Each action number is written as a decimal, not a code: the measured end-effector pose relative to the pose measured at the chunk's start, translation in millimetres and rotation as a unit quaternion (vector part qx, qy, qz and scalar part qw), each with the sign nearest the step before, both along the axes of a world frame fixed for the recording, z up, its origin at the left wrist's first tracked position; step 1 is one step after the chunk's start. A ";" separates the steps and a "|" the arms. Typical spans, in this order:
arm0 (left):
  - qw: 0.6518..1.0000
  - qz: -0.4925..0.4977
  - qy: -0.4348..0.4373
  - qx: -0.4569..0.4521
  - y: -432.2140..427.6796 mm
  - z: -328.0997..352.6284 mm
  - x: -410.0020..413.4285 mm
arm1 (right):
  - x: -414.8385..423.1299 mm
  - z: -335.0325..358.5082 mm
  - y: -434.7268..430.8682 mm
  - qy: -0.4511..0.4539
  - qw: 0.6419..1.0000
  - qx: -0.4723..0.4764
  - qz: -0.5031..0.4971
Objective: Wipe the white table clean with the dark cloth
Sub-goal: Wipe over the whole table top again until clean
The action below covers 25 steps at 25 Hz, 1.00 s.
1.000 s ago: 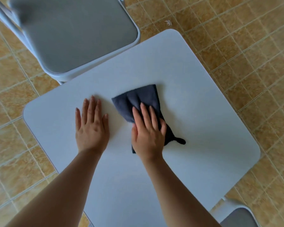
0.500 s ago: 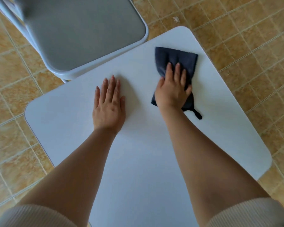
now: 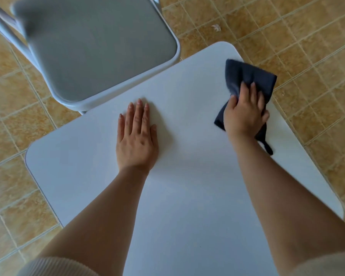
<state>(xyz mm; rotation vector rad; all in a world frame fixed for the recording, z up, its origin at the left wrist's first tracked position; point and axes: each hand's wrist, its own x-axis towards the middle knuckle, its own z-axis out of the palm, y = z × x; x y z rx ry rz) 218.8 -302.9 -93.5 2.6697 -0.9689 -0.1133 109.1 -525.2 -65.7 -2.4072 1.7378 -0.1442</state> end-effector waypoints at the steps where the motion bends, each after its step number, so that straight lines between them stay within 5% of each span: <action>1: 1.000 0.000 -0.001 0.002 0.9 -0.6 -0.1 | 15.2 5.0 -18.1 0.008 1.000 0.023 -0.002; 7: 1.000 -0.003 -0.006 0.010 0.4 -1.9 0.8 | 81.8 19.4 -45.1 0.068 0.988 0.110 0.090; 13: 1.000 -0.003 -0.014 0.004 1.3 -2.2 1.2 | 76.1 15.3 -1.7 0.054 0.973 0.070 0.215; 21: 0.991 -0.018 0.066 -0.116 25.7 13.0 6.8 | 54.1 -6.9 102.2 -0.009 0.978 -0.018 0.208; 25: 0.996 0.031 0.029 -0.077 91.4 18.4 -13.3 | 35.8 -13.6 188.4 -0.072 0.967 -0.038 0.240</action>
